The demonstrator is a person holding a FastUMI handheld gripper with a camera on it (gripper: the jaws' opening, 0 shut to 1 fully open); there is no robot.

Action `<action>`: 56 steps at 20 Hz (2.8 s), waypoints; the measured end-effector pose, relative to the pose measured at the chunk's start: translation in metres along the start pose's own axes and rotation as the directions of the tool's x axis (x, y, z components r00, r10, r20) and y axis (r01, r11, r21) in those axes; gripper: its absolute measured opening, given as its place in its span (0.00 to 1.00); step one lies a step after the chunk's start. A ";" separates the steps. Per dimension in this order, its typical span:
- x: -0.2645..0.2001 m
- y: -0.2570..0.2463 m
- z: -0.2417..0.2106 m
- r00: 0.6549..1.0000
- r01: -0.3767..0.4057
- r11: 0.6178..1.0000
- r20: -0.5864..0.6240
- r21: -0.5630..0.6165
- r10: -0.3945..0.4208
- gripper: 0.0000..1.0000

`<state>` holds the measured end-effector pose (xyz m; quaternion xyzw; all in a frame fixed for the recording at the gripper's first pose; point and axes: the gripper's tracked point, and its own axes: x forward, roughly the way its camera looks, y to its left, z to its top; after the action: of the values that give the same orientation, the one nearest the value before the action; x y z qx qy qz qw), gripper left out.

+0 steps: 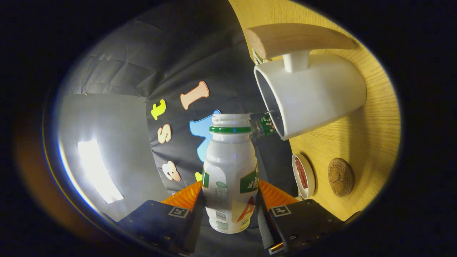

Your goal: Take the bottle from table, then pour the juice into the cup, finally place the bottle on the coaster

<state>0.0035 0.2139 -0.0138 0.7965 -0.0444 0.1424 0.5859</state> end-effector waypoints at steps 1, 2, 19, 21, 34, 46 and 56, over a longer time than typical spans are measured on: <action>0.000 0.000 0.002 1.000 0.001 1.000 0.001 0.000 -0.001 0.68; 0.000 0.000 0.003 1.000 0.002 1.000 0.002 -0.002 -0.002 0.68; 0.008 -0.004 0.012 1.000 -0.002 1.000 0.009 -0.004 0.002 0.68; 0.006 -0.005 0.014 1.000 -0.003 1.000 0.008 -0.008 0.003 0.68; 0.013 -0.021 0.016 0.998 0.067 0.984 -0.007 -0.168 -0.069 0.67; 0.013 -0.033 0.005 0.984 0.140 0.896 -0.043 -0.422 -0.173 0.68; 0.000 -0.045 -0.008 0.968 0.182 0.764 -0.024 -0.619 -0.249 0.68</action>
<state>0.0130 0.2355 -0.0531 0.5551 0.0346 0.0936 0.8258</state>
